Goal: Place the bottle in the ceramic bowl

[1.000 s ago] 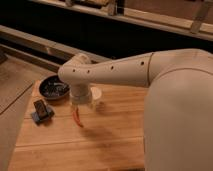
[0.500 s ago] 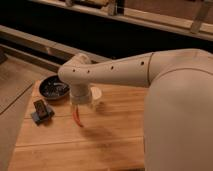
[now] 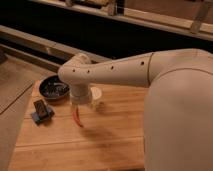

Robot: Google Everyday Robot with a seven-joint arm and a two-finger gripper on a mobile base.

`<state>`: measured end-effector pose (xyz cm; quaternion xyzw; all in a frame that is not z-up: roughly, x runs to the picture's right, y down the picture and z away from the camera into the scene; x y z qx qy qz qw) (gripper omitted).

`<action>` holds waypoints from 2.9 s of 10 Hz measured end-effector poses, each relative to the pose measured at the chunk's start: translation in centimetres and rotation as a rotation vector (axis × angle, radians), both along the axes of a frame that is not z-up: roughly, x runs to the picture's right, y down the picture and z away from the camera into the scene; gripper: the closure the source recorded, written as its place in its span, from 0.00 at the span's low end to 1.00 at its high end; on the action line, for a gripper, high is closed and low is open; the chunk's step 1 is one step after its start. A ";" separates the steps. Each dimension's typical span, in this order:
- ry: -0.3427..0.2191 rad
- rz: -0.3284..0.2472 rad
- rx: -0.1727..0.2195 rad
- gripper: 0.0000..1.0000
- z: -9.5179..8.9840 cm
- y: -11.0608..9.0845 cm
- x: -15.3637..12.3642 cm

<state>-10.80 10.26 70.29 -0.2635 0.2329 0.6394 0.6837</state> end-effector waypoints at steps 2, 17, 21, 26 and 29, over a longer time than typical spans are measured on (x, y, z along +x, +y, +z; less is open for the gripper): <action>0.000 0.000 0.000 0.35 0.0 0.0 0.0; 0.063 0.071 0.064 0.35 0.6 -2.6 0.1; 0.143 0.150 0.233 0.35 -0.3 -10.6 2.3; 0.015 -0.101 0.304 0.35 0.3 -16.0 4.1; -0.032 -0.174 0.347 0.35 0.6 -19.0 4.7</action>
